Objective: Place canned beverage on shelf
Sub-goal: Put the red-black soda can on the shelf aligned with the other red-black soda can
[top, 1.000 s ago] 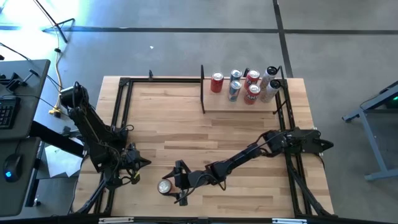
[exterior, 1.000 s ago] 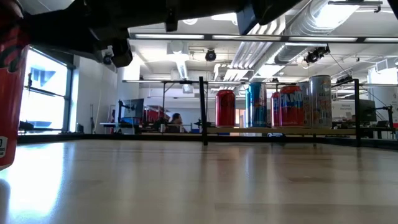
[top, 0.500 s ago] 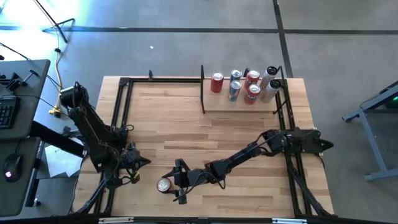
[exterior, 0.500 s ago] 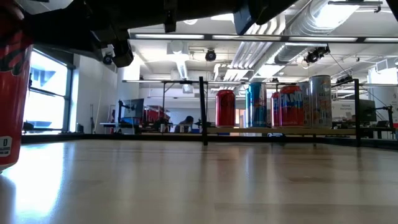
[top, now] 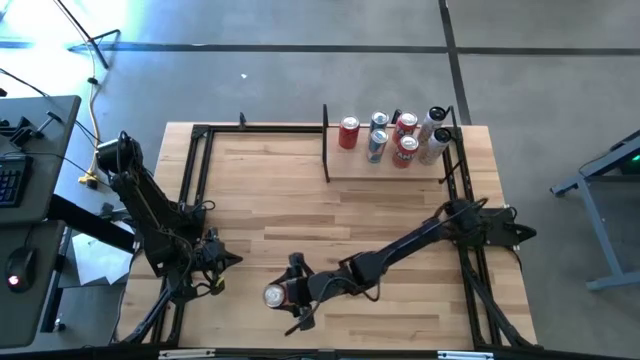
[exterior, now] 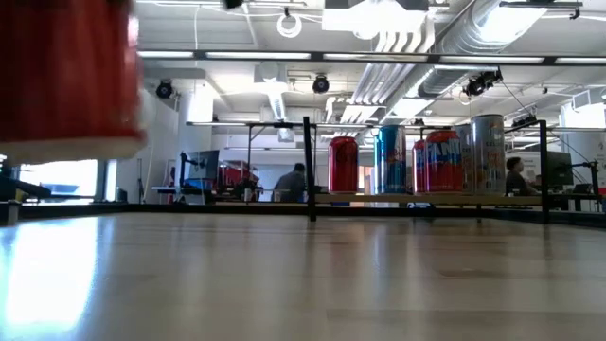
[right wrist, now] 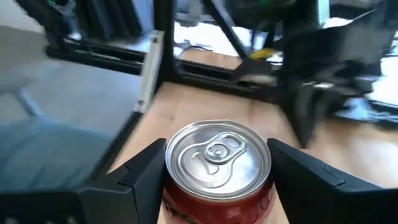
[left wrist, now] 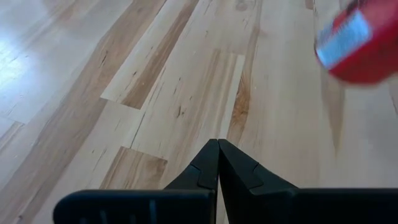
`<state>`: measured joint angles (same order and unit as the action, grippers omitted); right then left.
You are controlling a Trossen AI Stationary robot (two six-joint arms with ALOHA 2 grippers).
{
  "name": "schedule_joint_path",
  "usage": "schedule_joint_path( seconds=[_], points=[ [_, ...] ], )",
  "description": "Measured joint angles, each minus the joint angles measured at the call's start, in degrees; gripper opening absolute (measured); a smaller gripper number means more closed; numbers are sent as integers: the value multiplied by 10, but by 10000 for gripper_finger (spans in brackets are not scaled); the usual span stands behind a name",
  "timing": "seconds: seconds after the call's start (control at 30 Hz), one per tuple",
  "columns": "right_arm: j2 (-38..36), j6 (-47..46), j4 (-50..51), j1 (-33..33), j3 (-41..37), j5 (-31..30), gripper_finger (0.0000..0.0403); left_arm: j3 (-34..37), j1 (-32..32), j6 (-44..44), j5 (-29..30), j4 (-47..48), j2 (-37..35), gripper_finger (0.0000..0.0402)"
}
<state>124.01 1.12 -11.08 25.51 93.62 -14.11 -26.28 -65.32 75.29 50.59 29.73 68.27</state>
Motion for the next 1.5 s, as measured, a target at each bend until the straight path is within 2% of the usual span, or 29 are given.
schedule_joint_path(
  seconds=[0.1,0.2,0.4,0.53,0.63,0.8,0.97,1.13,1.23,1.5],
  points=[
    [-35,9,69,6,1,-37,235,0,0,0,0,0,0,0],
    [-58,11,126,5,1,-41,235,0,0,0,1,0,0,0],
    [-64,4,145,-7,-22,-28,235,0,0,-1,4,0,0,0],
    [-73,-9,52,-22,-114,-1,235,0,0,1,6,-5,0,0],
    [-106,-22,-36,-27,-207,-4,235,0,0,6,5,-7,0,0],
    [-204,-39,-133,-41,-370,-15,235,0,0,11,3,-13,0,0],
    [-336,-38,-149,-89,-484,-38,235,0,0,16,6,-15,0,0],
    [-455,0,-135,-177,-547,12,235,0,0,17,10,-15,0,0],
    [-501,20,-109,-252,-556,67,235,0,0,18,10,-16,0,0],
    [-501,82,-67,-451,-530,258,235,0,0,11,10,-19,0,0]
  ],
)
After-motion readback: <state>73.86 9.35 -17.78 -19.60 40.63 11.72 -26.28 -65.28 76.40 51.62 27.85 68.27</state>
